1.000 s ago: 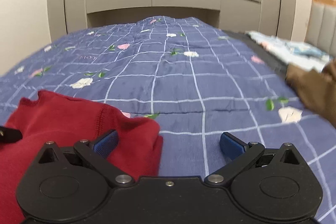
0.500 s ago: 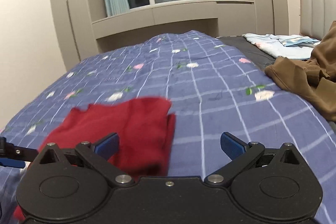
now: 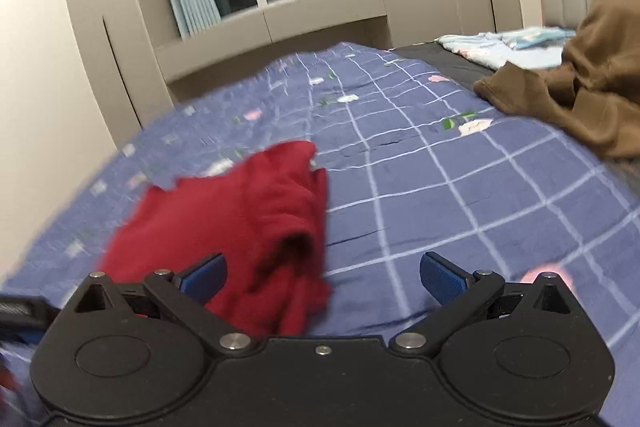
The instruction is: Fold small clothes
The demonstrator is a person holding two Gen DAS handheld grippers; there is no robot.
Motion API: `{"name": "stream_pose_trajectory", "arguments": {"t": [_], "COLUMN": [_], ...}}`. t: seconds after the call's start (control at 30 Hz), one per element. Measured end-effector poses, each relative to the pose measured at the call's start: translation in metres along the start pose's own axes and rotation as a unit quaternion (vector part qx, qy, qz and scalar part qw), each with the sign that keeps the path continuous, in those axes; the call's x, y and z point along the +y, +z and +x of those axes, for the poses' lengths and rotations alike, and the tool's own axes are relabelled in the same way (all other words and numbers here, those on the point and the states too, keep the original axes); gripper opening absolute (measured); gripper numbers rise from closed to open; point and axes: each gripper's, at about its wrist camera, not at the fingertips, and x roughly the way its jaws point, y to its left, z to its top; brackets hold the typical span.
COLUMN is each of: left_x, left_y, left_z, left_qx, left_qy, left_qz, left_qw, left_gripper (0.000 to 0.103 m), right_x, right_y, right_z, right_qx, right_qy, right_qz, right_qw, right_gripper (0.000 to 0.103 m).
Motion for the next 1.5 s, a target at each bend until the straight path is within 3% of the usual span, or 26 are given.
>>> {"name": "stream_pose_trajectory", "arguments": {"t": [0.13,0.57,1.2,1.4,1.5], "left_x": [0.001,-0.004,-0.004,0.001,0.001], "left_y": [-0.009,-0.014,-0.014,0.0,0.013], "left_z": [0.001,0.001,0.002,-0.003,-0.005], "left_qx": [-0.006,-0.015,-0.013,0.0,-0.02], "left_qy": [0.002,0.012,0.013,-0.001,-0.014], "left_qz": [0.001,0.021,0.024,0.006,0.003], "left_qw": [1.0,0.9996,0.9995,1.0,0.9997], "left_gripper": [0.102,0.103,0.103,0.103,0.103], "right_x": [0.003,0.009,0.008,0.006,0.011], "right_y": [-0.029,-0.037,-0.032,-0.012,0.004], "right_z": [0.007,0.007,0.007,0.0,0.013], "right_qx": [0.043,0.032,0.034,0.002,-0.001], "right_qy": [-0.007,-0.016,-0.013,0.024,0.039], "right_qz": [-0.004,-0.019,-0.014,0.032,0.029], "right_qw": [0.999,0.999,0.999,0.999,0.999], "right_gripper": [0.102,0.103,0.103,0.103,0.103]}}
